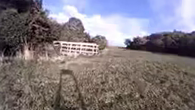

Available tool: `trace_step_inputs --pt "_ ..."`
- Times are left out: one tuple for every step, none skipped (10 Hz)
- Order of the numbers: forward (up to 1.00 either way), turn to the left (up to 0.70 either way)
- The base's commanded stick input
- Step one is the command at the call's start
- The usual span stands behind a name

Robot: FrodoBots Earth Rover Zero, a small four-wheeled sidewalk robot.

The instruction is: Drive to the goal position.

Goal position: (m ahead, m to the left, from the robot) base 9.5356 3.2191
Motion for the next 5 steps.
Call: trace_step_inputs --pt "0.7 0.0" --pt "0.7 0.0" --pt "0.7 0.0" --pt "0.7 0.0" --pt "0.7 0.0"
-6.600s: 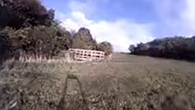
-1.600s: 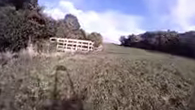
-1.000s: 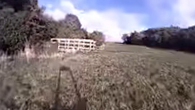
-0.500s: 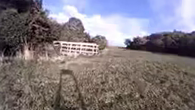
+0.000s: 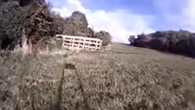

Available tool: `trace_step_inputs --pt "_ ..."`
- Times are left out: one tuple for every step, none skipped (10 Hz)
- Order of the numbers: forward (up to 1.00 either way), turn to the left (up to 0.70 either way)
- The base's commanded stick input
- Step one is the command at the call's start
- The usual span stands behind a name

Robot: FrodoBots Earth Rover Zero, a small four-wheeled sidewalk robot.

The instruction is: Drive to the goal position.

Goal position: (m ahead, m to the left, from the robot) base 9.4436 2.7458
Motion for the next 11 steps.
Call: trace_step_inputs --pt "0.7 0.0" --pt "0.7 0.0" --pt "0.7 -0.17" --pt "0.7 -0.35" --pt "0.7 -0.35" --pt "0.7 -0.35" --pt "0.7 -0.31" --pt "0.7 -0.18" --pt "0.7 -0.08" --pt "0.7 0.0" --pt "0.7 0.0"
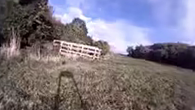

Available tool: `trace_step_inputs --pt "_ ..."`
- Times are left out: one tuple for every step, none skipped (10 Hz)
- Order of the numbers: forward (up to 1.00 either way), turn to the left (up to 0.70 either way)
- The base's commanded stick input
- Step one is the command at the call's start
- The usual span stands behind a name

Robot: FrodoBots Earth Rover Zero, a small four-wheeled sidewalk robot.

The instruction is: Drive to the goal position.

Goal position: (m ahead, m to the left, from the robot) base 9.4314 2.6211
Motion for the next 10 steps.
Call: trace_step_inputs --pt "0.7 -0.06" --pt "0.7 -0.35" --pt "0.7 -0.35" --pt "0.7 -0.35" --pt "0.7 -0.35" --pt "0.7 -0.35" --pt "0.7 -0.35" --pt "0.7 -0.33" --pt "0.7 -0.1" --pt "0.7 0.0"
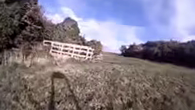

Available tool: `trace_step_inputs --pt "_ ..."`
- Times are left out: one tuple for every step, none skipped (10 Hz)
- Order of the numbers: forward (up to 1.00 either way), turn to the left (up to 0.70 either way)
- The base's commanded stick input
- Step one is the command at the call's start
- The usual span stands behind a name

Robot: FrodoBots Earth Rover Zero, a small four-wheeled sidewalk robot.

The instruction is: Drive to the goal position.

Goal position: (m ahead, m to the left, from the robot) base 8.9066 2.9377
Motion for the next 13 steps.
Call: trace_step_inputs --pt "0.7 0.0" --pt "0.7 0.0" --pt "0.7 -0.09" --pt "0.7 -0.32" --pt "0.7 -0.35" --pt "0.7 -0.35" --pt "0.7 -0.35" --pt "0.7 -0.35" --pt "0.7 -0.35" --pt "0.7 -0.35" --pt "0.7 -0.17" --pt "0.7 0.0" --pt "0.7 0.0"
